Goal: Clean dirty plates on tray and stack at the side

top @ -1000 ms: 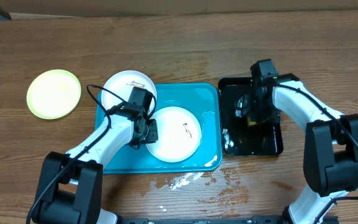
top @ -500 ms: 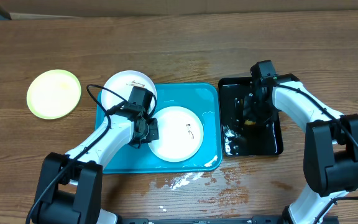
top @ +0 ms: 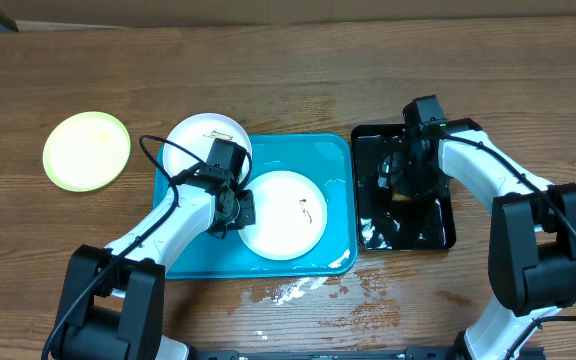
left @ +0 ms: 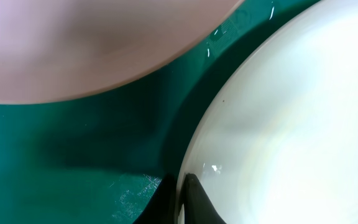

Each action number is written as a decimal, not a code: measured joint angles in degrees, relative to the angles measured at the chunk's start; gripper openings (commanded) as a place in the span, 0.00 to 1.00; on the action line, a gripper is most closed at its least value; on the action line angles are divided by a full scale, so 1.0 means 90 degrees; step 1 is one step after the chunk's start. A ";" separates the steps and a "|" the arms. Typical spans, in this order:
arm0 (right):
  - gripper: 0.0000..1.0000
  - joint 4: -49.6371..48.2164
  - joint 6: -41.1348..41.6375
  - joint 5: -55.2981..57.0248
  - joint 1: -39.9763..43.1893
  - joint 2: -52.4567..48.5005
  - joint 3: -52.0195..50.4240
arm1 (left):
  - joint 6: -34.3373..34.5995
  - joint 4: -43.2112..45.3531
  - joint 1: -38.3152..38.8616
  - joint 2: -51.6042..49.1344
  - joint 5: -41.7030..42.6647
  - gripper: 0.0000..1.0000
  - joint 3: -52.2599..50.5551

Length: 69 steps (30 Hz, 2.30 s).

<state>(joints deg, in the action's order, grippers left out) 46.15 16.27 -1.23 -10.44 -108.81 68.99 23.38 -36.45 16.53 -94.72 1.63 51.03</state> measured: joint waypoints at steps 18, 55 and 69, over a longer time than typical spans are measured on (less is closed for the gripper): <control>0.79 -0.1151 0.0010 0.0070 0.0036 0.0000 0.0039 | 0.0002 -0.0039 0.0000 0.0000 -0.0022 0.06 0.0000; 0.04 0.1345 -0.0107 -0.0274 0.0061 0.0185 0.1294 | -0.0002 0.0090 0.0000 0.0000 -0.0039 0.04 0.0000; 0.04 0.1705 -0.0100 -0.0602 0.0061 0.0277 0.1307 | 0.0134 0.0039 0.0000 0.0000 -0.0029 0.04 0.0000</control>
<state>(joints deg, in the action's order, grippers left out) 61.49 15.38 -6.66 -9.89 -106.32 80.75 24.58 -36.10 16.53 -94.72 1.37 51.03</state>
